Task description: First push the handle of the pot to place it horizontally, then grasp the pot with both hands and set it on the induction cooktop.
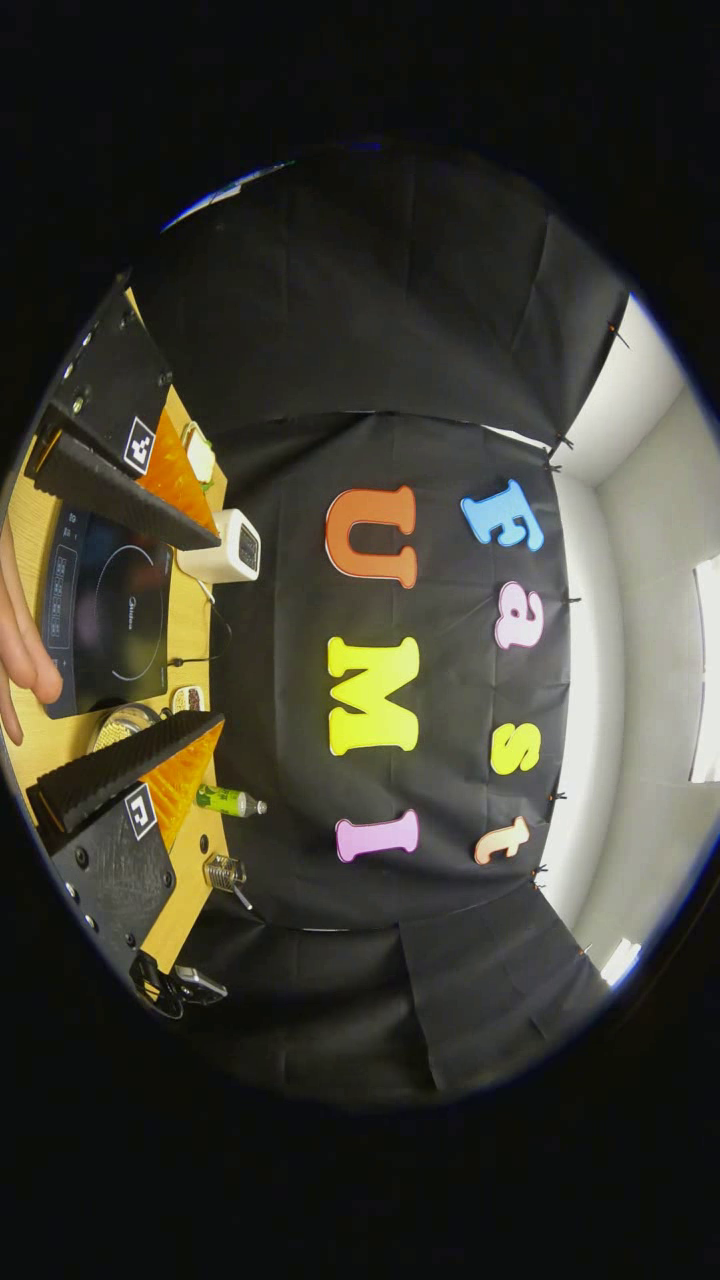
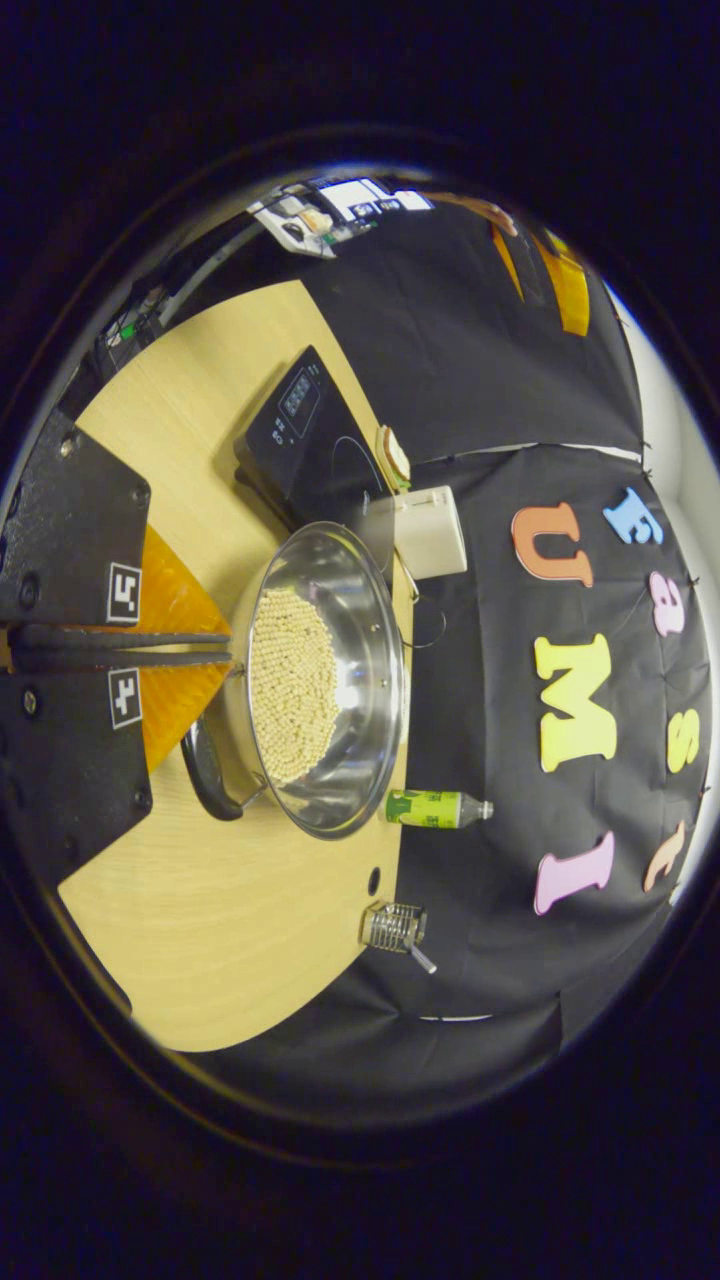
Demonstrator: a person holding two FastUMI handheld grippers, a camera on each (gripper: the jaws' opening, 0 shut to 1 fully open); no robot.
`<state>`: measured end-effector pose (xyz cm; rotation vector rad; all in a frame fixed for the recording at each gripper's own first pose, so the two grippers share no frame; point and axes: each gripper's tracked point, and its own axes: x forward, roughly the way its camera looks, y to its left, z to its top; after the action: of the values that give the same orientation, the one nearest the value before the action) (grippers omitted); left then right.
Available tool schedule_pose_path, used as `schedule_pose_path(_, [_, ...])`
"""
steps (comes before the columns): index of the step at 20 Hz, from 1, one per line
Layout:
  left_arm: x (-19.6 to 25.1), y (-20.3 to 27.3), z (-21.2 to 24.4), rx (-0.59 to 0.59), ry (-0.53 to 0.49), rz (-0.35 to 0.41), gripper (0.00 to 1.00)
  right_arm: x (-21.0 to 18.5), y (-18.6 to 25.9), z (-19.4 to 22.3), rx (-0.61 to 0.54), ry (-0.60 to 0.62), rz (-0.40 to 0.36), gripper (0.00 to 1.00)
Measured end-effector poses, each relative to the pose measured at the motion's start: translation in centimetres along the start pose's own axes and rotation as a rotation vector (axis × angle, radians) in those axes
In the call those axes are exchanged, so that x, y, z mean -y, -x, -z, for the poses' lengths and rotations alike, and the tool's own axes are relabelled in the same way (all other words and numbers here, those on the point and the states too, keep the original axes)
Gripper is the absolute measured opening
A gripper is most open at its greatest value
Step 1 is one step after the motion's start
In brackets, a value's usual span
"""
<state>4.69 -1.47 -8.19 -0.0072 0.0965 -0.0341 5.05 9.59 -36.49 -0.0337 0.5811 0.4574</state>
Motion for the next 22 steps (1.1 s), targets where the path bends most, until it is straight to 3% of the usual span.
schedule_pose_path(5, [-0.5, -1.9, -1.2, 0.016, -0.041, -0.022, 0.96, 1.3, 0.4, -0.1, -0.032, -0.026, -0.015, 0.01])
schedule_pose_path(9, [-0.8, -3.0, -1.2, 0.019, -0.017, -0.028, 0.96, 2.3, 0.4, -0.2, -0.037, -0.027, -0.024, 0.04])
schedule_pose_path(17, [0.3, -4.9, 0.7, -0.01, -0.042, 0.0, 0.96, 6.1, -0.2, -0.9, -0.015, -0.029, 0.08, 0.04])
schedule_pose_path(22, [0.3, -6.5, 1.3, -0.022, -0.004, 0.008, 0.96, 7.4, -0.6, -1.2, -0.012, 0.013, 0.127, 0.04])
